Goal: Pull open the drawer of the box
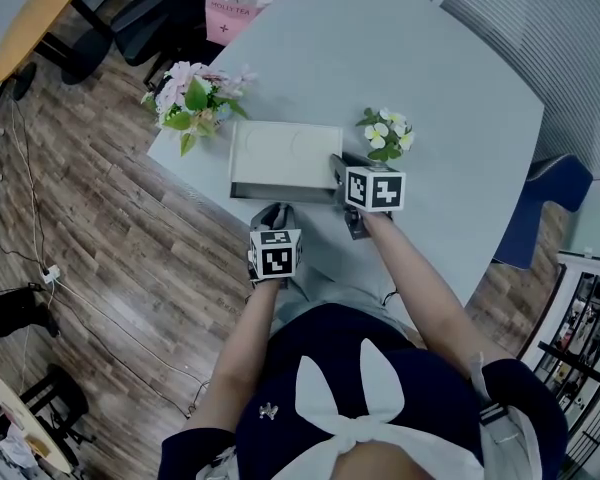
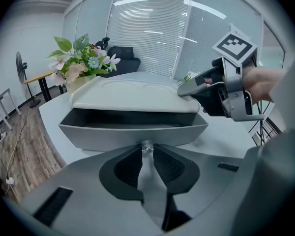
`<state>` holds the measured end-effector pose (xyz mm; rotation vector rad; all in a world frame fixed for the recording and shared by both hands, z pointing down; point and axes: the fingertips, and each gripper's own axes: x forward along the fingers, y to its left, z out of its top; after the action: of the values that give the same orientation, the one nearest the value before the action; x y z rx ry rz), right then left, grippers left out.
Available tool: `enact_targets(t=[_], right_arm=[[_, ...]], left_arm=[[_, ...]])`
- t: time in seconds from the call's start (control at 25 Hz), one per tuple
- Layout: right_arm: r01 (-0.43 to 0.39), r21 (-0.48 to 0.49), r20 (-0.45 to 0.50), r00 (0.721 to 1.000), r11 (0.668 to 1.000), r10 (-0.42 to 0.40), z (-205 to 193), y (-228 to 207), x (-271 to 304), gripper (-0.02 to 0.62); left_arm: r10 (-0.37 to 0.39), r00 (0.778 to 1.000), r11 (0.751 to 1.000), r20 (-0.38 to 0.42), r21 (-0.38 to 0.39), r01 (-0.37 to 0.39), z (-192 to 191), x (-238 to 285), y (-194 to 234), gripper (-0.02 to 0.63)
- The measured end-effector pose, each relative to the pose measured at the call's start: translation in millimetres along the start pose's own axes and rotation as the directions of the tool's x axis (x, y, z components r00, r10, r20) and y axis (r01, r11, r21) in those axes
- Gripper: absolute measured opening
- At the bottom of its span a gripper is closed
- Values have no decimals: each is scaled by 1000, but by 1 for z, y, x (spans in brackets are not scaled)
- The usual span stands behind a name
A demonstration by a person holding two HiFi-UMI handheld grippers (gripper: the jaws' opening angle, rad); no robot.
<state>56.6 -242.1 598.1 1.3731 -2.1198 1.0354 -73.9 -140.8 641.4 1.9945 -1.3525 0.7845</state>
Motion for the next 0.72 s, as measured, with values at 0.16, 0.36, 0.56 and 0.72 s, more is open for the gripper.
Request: enact_targets(t=[0.16, 0.36, 0.56, 0.72], right_arm=[[-1, 2, 1, 1000, 1000, 1, -1, 0, 1, 98], [-8, 6, 3, 1000, 1000, 8, 0, 0, 4, 98], [-6, 7, 4, 1000, 1000, 6, -1, -1, 2, 98], [-6, 5, 4, 1000, 1000, 6, 0, 0, 2, 98]], left_arm=[[-7, 1000, 1000, -14, -13, 6, -5, -2, -1, 84], [1, 1000, 1000, -6, -11, -2, -5, -2, 1, 84], [-3, 1000, 1000, -12, -8, 3, -7, -5, -2, 84], [-3, 1000, 1000, -19, -23, 3, -11, -6, -2, 84]])
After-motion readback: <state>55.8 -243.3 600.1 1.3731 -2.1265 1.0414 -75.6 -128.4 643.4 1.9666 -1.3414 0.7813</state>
